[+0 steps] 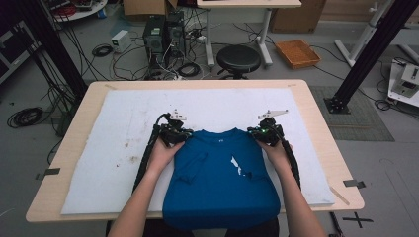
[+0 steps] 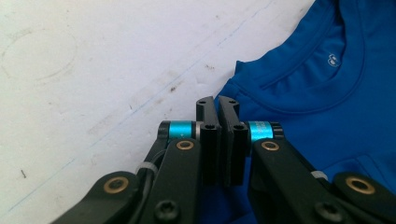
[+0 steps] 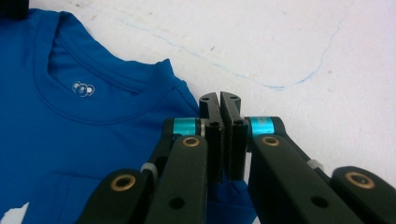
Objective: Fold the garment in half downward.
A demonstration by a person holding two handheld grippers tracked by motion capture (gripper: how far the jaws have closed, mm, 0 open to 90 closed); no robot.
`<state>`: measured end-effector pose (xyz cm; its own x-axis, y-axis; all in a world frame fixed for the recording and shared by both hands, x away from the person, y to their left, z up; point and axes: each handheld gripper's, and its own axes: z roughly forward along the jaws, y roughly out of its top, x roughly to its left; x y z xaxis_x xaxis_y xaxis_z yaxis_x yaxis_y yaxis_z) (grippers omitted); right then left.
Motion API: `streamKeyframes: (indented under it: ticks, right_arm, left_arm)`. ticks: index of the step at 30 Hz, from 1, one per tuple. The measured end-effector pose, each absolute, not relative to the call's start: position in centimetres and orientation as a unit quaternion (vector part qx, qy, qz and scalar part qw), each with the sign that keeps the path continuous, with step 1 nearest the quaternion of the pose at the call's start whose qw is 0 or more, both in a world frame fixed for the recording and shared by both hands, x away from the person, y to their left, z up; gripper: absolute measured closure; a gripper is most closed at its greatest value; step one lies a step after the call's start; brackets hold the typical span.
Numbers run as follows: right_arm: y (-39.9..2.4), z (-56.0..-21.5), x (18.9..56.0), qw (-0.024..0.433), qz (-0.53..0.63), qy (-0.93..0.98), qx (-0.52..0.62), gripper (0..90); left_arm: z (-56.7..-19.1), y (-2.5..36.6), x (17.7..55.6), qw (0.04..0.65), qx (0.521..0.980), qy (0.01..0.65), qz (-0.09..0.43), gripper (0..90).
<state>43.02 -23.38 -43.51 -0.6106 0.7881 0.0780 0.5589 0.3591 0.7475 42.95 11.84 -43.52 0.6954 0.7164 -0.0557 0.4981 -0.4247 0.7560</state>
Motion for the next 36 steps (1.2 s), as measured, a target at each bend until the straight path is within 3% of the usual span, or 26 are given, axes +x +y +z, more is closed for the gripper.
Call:
streamKeyframes:
  ticks: [8,18,30,36]
  right_arm:
    - [-23.8,-42.8,43.4,0.142,0.404,0.801,0.42,88.9]
    - [-23.7,-39.5,42.8,0.169,0.431,0.792,0.397,88.9]
    - [-25.0,-38.6,35.4,0.2,0.468,0.786,0.352,88.9]
    - [-25.8,-39.7,29.5,0.215,0.465,0.793,0.33,88.9]
  left_arm:
    - [-42.4,11.9,43.4,0.406,0.824,0.365,0.149,87.2]
    - [-39.6,12.8,42.1,0.442,0.808,0.348,0.174,87.2]
    - [-37.8,12.8,35.0,0.46,0.819,0.278,0.204,87.2]
    - [-38.9,12.9,28.6,0.458,0.831,0.235,0.212,87.1]
